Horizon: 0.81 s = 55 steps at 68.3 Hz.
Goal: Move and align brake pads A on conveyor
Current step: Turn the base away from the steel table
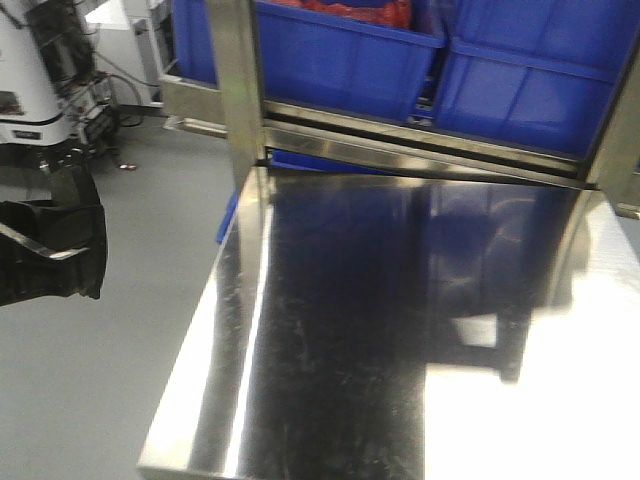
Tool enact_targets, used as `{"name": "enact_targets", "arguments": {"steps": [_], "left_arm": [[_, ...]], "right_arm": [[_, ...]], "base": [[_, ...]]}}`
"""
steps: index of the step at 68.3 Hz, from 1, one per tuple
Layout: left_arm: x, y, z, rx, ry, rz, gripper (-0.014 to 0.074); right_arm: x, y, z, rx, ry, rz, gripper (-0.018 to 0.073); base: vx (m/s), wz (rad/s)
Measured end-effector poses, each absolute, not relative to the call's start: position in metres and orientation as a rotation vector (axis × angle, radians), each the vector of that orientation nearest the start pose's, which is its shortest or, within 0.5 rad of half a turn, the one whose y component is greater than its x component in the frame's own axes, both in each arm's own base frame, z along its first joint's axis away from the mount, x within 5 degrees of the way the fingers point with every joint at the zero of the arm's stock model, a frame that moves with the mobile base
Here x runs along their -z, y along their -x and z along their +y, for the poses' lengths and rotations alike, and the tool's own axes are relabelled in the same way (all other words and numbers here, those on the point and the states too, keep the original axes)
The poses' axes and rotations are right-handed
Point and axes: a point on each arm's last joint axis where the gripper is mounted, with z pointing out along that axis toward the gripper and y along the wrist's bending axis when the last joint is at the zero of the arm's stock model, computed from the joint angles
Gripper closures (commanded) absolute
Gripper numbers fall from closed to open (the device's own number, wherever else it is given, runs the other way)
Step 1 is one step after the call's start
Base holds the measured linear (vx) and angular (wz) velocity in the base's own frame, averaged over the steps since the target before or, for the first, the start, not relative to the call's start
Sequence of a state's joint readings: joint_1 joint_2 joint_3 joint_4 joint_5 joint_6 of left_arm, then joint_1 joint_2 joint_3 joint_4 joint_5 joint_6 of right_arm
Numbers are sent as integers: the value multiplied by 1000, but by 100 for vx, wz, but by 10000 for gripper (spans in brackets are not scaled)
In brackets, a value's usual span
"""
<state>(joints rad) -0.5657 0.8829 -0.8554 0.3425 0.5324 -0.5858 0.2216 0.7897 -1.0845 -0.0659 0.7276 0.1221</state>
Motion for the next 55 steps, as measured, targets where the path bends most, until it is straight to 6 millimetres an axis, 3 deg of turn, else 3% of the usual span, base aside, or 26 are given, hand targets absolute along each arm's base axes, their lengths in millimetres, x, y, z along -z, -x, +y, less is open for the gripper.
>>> {"name": "enact_targets", "arguments": {"steps": [55], "left_arm": [[-364,-161,-83,369,-172,2025,478]], "right_arm": [[-434,-136,27,-156,113,1915,464]], "base": [[-13,56]]}}
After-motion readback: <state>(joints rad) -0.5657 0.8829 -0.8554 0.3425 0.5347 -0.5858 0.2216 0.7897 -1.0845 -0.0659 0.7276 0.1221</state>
